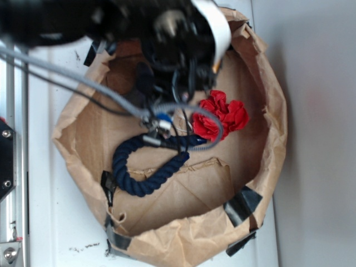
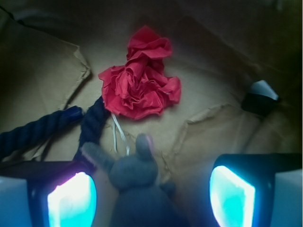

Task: Grab the gray animal.

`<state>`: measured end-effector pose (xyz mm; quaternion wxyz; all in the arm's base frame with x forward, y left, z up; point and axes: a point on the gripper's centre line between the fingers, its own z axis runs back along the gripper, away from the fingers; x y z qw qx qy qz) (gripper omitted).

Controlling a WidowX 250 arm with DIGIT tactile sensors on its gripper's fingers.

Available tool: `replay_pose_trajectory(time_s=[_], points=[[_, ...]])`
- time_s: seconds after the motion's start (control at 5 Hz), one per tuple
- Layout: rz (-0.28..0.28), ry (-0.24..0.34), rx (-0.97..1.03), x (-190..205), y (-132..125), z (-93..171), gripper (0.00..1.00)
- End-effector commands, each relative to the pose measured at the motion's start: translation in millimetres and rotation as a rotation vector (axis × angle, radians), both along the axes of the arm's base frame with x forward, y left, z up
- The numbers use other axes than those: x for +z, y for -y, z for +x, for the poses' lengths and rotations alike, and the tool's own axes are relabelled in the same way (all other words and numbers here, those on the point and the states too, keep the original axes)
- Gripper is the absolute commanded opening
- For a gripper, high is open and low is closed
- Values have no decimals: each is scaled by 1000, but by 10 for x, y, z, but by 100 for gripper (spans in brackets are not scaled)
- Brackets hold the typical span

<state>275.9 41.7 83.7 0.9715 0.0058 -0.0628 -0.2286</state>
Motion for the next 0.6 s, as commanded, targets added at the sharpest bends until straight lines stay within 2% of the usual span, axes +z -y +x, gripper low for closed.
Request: replay_pose_trajectory(time_s=[0.0, 0.2, 0.4], points=[[19, 21, -46, -8, 167, -33, 100], [54, -33, -32, -211, 115, -15, 100], [82, -61, -36, -353, 79, -23, 100]])
